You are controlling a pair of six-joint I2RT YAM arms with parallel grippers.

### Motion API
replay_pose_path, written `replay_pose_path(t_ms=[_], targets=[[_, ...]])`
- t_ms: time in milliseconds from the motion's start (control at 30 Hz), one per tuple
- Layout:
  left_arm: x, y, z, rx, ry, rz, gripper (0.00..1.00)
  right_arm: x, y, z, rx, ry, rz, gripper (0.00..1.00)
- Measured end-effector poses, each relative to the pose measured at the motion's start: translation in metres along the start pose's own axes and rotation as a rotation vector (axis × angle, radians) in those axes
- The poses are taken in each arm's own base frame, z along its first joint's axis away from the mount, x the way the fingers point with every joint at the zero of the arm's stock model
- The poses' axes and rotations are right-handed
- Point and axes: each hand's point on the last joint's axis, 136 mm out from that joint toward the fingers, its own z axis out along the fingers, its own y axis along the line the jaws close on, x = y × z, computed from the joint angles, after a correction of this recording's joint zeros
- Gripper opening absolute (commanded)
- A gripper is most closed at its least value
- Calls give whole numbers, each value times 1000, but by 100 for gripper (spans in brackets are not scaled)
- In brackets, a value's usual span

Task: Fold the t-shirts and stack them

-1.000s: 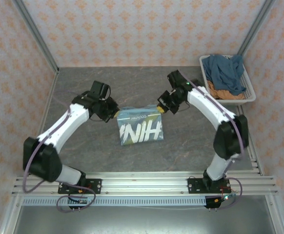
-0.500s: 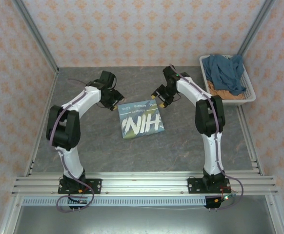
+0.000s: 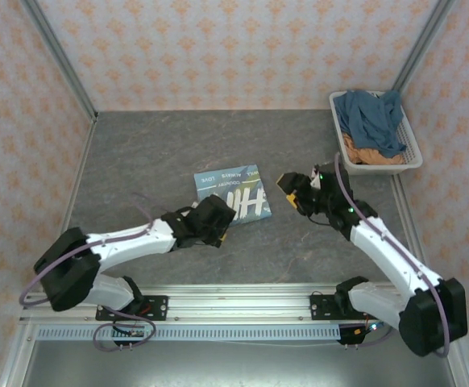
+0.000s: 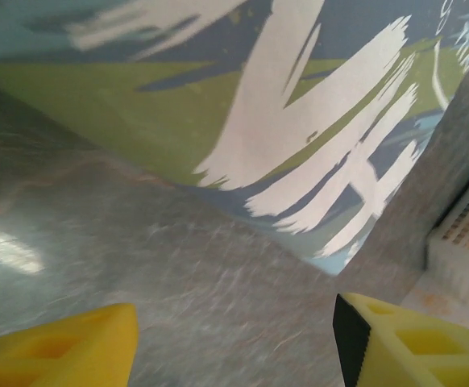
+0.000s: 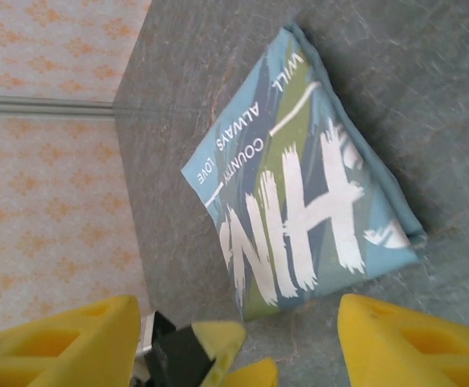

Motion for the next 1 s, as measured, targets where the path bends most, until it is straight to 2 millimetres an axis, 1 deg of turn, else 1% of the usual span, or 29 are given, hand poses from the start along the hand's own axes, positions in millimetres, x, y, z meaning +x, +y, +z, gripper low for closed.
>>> replay_pose_path(t_ms=[33, 133, 233, 300, 367, 400, 433, 500, 600, 667, 767, 833, 867, 967, 1000], targets=[[3, -3, 7, 22, -11, -30, 66, 3, -7, 0, -2, 0, 17, 66], [13, -7, 28, 71, -32, -109, 65, 9, -16, -1, -5, 6, 46, 65], [16, -2, 45, 103, -64, -151, 62, 10, -9, -6, -33, 3, 49, 65], [13, 3, 53, 110, -94, -150, 59, 10, -4, -10, -53, -1, 41, 65], [10, 4, 56, 123, -117, -148, 51, 11, 0, -13, -67, 1, 36, 65], [9, 0, 56, 147, -131, -150, 45, 12, 1, -14, -73, 5, 34, 65], [5, -3, 57, 168, -153, -155, 37, 13, 2, -14, -78, 10, 33, 64], [-3, -7, 61, 196, -183, -169, 25, 15, 3, -14, -84, 24, 35, 64], [-17, -7, 71, 217, -212, -193, 11, 18, 6, -15, -97, 43, 34, 64], [-26, -11, 73, 239, -221, -218, 0, 20, 7, -15, -102, 51, 35, 63], [-48, -13, 71, 255, -244, -261, 0, 20, 7, -15, -104, 54, 35, 63], [-71, -12, 65, 255, -267, -296, 0, 20, 7, -15, -104, 55, 35, 63], [-84, -11, 61, 251, -282, -310, 0, 20, 7, -15, -104, 55, 35, 63], [-132, -7, 47, 233, -335, -337, 0, 21, 4, -12, -93, 62, 40, 62], [-151, -5, 42, 223, -355, -343, 0, 21, 3, -11, -87, 65, 41, 62]])
